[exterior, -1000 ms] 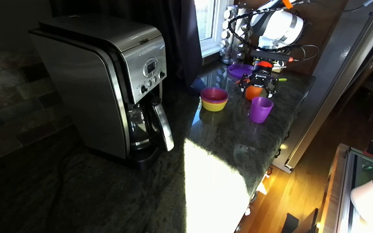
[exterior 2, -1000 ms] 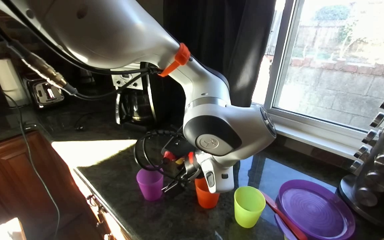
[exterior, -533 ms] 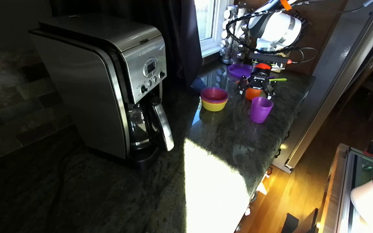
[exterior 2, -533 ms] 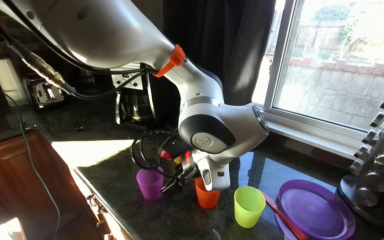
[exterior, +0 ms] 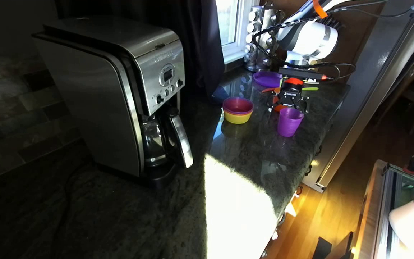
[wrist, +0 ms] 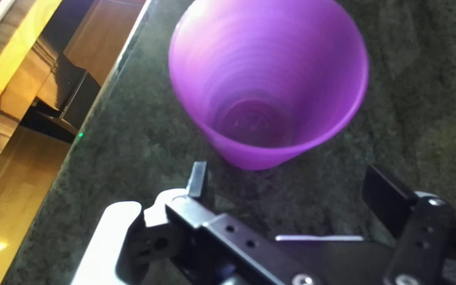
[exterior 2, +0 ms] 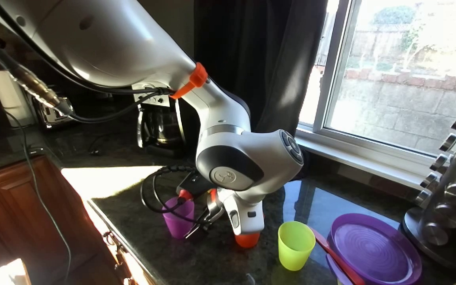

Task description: Place the purple cup upside down.

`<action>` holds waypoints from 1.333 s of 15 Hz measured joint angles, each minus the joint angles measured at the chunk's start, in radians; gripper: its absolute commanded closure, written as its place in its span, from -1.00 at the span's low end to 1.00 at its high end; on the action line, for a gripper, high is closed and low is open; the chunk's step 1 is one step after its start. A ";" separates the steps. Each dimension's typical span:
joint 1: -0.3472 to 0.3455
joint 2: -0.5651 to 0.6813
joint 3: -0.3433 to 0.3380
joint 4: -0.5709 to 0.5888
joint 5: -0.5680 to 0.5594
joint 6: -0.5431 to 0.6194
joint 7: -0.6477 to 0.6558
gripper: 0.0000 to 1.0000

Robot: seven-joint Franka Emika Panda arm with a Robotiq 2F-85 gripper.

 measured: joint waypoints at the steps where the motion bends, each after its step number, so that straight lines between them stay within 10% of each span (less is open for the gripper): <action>1: 0.000 -0.005 0.000 -0.009 0.000 0.000 0.000 -1.00; 20: -0.018 0.002 -0.002 -0.021 0.002 -0.078 0.000 -1.00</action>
